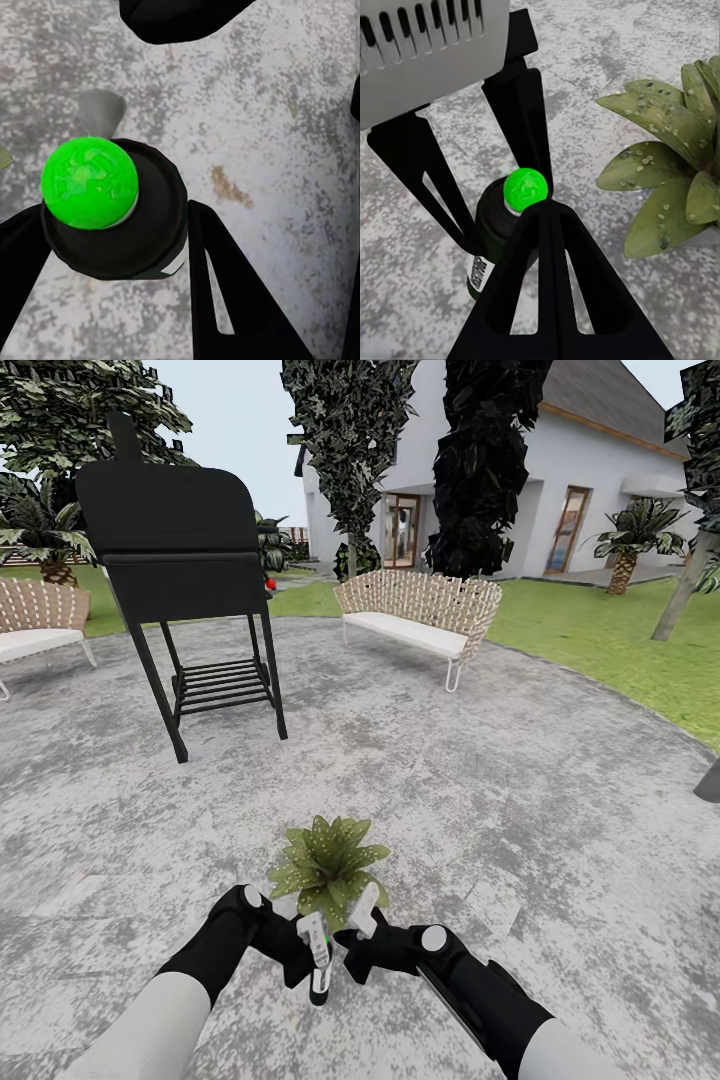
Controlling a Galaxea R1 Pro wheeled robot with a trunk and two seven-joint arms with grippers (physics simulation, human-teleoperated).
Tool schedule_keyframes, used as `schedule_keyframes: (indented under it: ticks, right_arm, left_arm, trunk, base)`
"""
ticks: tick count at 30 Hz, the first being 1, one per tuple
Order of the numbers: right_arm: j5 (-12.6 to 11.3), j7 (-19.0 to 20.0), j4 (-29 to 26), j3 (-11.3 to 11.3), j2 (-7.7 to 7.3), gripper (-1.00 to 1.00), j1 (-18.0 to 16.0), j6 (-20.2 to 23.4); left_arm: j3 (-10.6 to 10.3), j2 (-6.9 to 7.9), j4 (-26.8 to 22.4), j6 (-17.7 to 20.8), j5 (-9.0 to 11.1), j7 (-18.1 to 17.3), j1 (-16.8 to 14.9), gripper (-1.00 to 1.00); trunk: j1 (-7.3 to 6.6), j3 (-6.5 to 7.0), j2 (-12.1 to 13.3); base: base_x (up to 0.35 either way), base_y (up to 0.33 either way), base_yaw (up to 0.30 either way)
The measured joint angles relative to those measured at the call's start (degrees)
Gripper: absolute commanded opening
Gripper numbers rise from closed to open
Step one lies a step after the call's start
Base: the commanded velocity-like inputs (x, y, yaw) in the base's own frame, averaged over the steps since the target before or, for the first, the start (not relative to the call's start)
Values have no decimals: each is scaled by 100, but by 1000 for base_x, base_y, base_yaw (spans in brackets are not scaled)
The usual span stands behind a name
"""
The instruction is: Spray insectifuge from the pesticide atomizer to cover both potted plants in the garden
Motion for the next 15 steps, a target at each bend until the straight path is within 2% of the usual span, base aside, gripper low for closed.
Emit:
schedule_keyframes:
  ticks: [11,15]
  right_arm:
    - [2,0,6,-4,1,-100,0,0]
    - [1,0,5,-1,-3,-100,0,0]
  left_arm:
    - [0,-9,-19,5,3,-133,0,-100]
    - [-5,-54,-23,5,3,-156,0,-100]
  trunk:
    - [0,0,0]
    - [0,0,0]
  base:
    - [0,0,0]
    - [0,0,0]
